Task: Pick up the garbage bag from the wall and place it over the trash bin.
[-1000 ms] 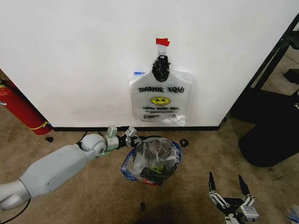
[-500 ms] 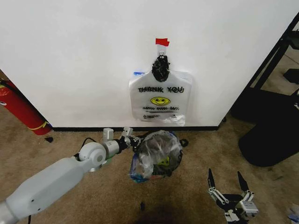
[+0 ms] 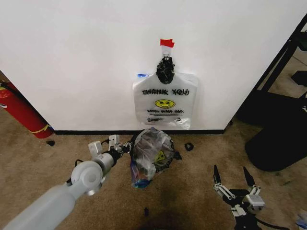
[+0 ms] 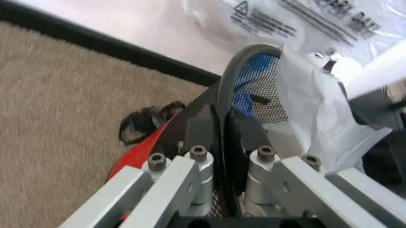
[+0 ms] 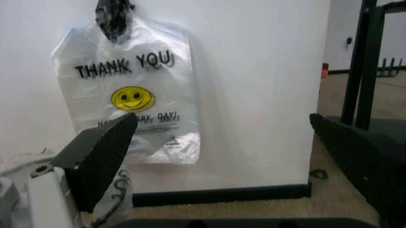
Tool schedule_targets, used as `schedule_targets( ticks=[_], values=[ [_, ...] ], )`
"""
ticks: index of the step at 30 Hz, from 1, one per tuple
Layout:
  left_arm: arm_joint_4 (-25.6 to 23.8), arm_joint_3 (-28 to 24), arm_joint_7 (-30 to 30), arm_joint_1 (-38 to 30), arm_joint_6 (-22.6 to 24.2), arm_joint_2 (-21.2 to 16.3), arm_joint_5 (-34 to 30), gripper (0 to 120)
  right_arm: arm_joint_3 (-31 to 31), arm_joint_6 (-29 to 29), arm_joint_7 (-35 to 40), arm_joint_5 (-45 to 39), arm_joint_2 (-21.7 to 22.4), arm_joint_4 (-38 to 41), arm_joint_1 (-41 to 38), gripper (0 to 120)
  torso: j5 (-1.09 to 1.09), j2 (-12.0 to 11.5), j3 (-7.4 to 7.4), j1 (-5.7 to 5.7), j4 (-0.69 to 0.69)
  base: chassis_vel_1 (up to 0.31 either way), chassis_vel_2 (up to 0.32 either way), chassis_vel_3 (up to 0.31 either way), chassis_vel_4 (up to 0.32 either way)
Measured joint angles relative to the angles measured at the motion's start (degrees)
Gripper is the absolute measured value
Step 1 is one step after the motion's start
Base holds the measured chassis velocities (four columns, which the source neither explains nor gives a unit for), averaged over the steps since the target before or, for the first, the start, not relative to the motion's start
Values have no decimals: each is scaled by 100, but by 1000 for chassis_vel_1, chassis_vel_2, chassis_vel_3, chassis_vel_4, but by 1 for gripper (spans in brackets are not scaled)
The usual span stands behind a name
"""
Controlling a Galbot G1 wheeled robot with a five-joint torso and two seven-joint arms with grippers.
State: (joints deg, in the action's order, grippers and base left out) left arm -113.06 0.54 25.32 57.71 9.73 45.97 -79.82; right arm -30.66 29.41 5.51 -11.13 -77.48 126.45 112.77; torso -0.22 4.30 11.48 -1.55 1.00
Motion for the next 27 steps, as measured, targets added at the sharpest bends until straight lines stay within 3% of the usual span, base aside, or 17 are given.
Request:
schedule_targets(
  ticks=[11, 23, 27],
  values=[
    [-62, -54, 766, 524, -947, 529, 223, 3, 26, -240, -34, 60, 74, 32, -93, 100, 0, 0, 0, 0, -1, 0, 0, 0, 0],
    [-99, -43, 835, 743, -843, 704, 430, 3, 12, -494, -3, 57, 173, 207, -111, 100, -1, 0, 0, 0, 0, 0, 0, 0, 0],
    [-245, 41, 777, 797, -717, 658, 471, 16, 12, -580, 28, 64, 219, 271, -118, 100, -1, 0, 1, 0, 1, 0, 0, 0, 0]
  ],
)
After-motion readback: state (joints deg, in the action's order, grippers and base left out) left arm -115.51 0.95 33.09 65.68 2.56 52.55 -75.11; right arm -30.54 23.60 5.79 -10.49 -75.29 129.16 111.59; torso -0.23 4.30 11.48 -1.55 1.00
